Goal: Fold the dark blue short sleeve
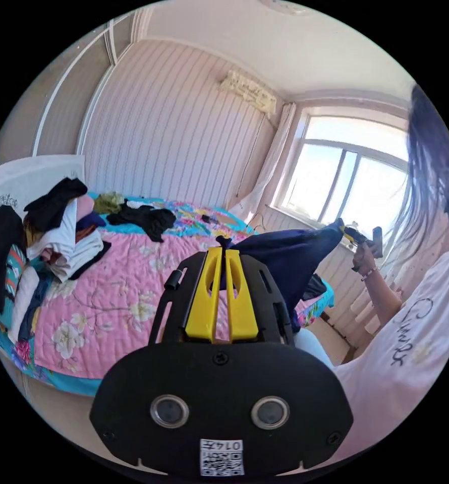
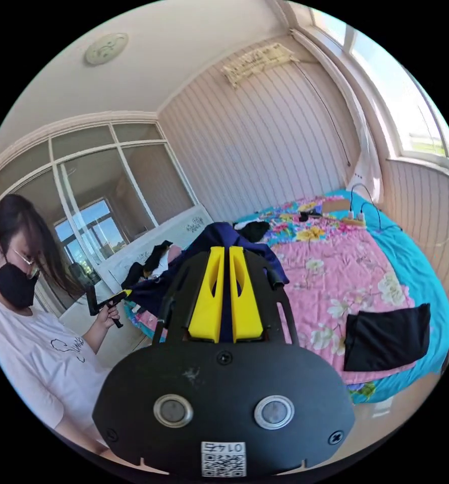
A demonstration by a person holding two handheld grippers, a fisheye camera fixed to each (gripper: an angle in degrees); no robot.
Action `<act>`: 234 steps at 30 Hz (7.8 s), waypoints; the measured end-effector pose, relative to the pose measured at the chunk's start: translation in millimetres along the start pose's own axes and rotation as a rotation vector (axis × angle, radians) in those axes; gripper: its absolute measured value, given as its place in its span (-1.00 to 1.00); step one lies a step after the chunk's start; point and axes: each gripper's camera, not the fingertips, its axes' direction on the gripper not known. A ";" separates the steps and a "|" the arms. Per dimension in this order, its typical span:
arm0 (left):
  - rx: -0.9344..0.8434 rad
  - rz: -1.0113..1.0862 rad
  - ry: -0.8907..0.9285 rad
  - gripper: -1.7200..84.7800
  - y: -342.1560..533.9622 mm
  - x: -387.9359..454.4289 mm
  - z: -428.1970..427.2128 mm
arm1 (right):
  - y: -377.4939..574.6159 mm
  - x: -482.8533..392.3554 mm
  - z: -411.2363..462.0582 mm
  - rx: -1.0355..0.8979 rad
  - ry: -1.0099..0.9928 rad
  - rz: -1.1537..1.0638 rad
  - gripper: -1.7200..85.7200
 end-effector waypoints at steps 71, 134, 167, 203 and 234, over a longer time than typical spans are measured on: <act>-1.022 -0.247 -0.232 -0.98 310.1 -214.0 360.4 | 195.2 50.0 399.5 -0.996 0.205 0.426 -0.94; -0.943 0.116 0.140 -0.98 210.0 -101.5 1144.1 | 67.4 239.8 651.6 -0.475 -0.076 0.650 -0.91; -0.776 0.102 -0.163 -0.84 146.3 -227.0 940.5 | -93.7 176.0 610.0 -0.529 0.194 0.554 -0.96; -0.552 -0.556 -0.296 -0.98 225.5 -482.3 557.9 | -422.3 -294.2 1170.3 -1.236 -0.448 -0.419 -0.96; -0.564 -0.691 -0.345 -0.98 265.7 -496.7 464.3 | -521.5 -433.9 1188.1 -1.301 -0.415 -0.596 -0.94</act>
